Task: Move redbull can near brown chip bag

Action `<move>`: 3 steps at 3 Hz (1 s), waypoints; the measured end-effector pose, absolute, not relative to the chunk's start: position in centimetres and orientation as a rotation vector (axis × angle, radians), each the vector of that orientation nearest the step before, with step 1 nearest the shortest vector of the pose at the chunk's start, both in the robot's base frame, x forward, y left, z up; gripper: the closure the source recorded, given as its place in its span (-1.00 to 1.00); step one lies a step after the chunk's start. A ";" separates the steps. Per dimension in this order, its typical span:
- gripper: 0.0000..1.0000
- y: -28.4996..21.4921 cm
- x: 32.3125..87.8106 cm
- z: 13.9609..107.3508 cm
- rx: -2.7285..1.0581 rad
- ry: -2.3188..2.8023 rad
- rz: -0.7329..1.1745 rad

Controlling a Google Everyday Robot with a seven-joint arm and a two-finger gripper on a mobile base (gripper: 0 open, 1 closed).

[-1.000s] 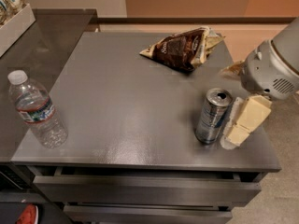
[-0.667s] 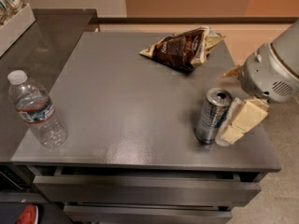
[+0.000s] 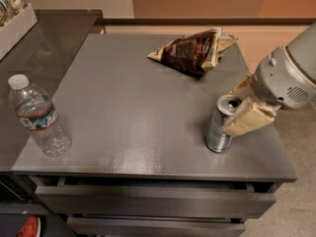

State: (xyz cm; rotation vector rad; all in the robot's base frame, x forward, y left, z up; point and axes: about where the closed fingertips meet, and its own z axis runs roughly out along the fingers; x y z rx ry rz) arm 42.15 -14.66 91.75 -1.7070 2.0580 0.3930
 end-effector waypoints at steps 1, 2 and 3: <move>0.74 -13.7 42.8 92.6 -1.704 2.034 0.396; 1.00 -12.4 44.5 93.2 -1.691 2.030 0.394; 1.00 -11.0 48.0 93.2 -1.630 2.085 0.385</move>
Offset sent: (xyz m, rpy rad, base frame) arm 0.0461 0.0400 0.0235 0.0310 -0.0263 -0.0204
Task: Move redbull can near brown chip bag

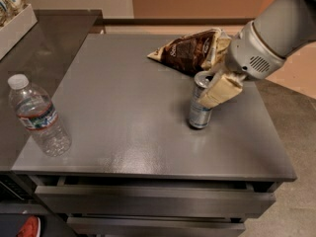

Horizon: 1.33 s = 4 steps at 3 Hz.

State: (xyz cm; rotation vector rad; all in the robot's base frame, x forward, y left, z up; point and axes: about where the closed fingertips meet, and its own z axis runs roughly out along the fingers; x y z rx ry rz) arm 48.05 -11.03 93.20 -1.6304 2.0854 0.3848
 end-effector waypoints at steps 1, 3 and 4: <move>1.00 -10.2 50.6 93.1 -1.582 2.134 0.374; 1.00 -10.0 56.3 93.6 -1.461 2.225 0.319; 1.00 -10.4 59.0 93.5 -1.409 2.269 0.289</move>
Offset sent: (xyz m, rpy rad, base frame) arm 0.0910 0.0166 0.0032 -0.0352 0.0169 -0.1771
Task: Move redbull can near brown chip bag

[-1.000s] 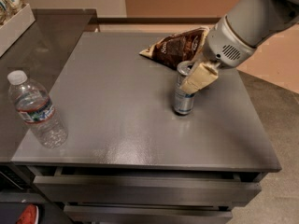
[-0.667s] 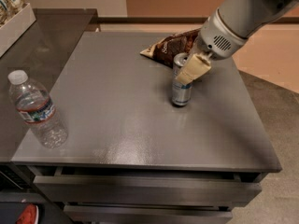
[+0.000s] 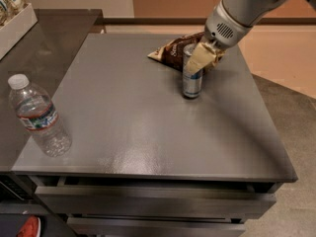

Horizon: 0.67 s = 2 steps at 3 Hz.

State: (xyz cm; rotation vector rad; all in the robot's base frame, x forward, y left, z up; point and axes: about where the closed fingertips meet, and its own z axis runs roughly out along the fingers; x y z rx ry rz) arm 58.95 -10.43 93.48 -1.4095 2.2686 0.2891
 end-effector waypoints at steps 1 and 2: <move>1.00 -10.9 61.3 92.8 -1.359 2.308 0.258; 1.00 -11.8 63.2 91.9 -1.299 2.346 0.245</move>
Offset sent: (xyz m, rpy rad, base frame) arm 0.0635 -0.0264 -0.0222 -0.0180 0.0130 -0.1639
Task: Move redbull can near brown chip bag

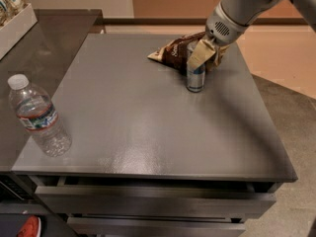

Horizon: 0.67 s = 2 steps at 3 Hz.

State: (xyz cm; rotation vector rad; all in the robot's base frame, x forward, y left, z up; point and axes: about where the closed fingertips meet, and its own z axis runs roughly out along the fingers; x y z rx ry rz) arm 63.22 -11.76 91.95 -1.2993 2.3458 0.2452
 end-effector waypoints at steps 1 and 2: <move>1.00 -12.4 64.5 91.8 -1.245 2.354 0.250; 0.65 -12.8 65.3 91.9 -1.206 2.358 0.266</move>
Offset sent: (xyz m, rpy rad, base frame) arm 0.0299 -0.0182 0.0060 0.0656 -0.0147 -0.0946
